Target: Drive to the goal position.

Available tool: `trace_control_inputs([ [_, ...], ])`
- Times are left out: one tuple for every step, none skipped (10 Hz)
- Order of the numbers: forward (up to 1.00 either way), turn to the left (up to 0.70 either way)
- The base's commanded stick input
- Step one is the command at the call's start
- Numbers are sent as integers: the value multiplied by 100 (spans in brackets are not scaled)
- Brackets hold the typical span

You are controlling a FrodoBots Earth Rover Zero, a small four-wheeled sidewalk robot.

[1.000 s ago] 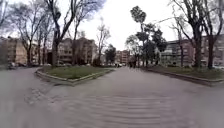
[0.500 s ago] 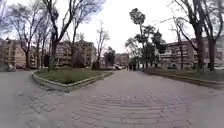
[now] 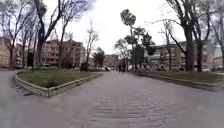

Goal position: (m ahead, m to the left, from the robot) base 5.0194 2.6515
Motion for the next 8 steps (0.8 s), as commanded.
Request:
trace_control_inputs([
  [70,0],
  [70,0],
  [70,0],
  [70,0],
  [70,0],
  [70,0],
  [70,0],
  [70,0],
])
